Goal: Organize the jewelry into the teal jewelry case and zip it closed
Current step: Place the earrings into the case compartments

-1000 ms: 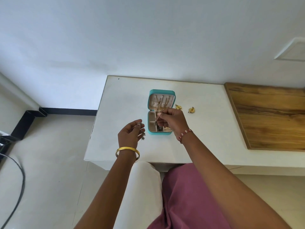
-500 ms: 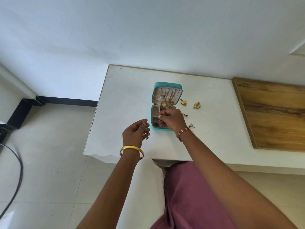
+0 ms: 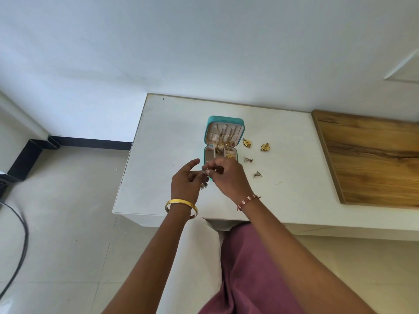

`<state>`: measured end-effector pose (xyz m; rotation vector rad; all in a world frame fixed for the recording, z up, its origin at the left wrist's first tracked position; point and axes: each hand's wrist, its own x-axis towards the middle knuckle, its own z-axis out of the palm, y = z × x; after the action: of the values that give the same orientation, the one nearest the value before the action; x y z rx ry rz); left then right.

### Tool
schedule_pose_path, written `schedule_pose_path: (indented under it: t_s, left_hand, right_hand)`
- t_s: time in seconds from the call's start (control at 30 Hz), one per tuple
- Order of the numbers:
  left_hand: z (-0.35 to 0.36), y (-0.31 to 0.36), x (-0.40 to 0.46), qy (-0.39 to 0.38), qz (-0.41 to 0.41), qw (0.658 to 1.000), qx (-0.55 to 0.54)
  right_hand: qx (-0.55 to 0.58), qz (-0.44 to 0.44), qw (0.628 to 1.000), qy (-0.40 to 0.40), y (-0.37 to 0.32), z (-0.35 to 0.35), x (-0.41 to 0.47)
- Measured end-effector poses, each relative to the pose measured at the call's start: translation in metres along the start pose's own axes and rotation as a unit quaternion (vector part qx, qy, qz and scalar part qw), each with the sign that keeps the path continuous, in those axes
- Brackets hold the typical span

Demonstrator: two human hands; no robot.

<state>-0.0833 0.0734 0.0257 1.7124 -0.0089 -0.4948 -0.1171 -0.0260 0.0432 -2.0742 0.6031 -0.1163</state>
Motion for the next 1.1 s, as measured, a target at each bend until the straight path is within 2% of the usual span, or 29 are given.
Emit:
schedule_pose_path:
  t_s: [0.17,0.3,0.37,0.57,0.83,0.97,1.1]
  left_hand:
    - [0.002,-0.001,0.004,0.011,-0.030,0.999,-0.020]
    - [0.001,-0.006,0.004,0.021,-0.083,0.994,-0.071]
    - [0.001,-0.009,0.004,0.023,-0.106,0.991,-0.080]
    - [0.004,-0.013,0.004,0.016,-0.130,0.988,-0.076]
    - [0.004,-0.017,0.002,0.020,-0.144,0.987,-0.072]
    - [0.007,-0.018,-0.002,0.022,-0.142,0.987,-0.072]
    - [0.021,-0.019,-0.010,0.010,-0.139,0.988,-0.067]
  right_hand:
    - [0.096,0.047,0.993,0.049,0.000,-0.010,0.016]
    - [0.218,0.119,0.968,0.031,0.002,-0.021,0.034]
    - [0.238,0.141,0.960,0.028,0.005,-0.024,0.043]
    - [0.180,0.164,0.970,0.002,0.020,-0.013,0.058]
    - [0.062,0.110,0.992,0.000,0.031,-0.004,0.052]
    - [0.073,0.087,0.992,0.044,0.039,-0.016,0.040]
    - [0.098,0.109,0.979,0.140,0.070,-0.037,0.015]
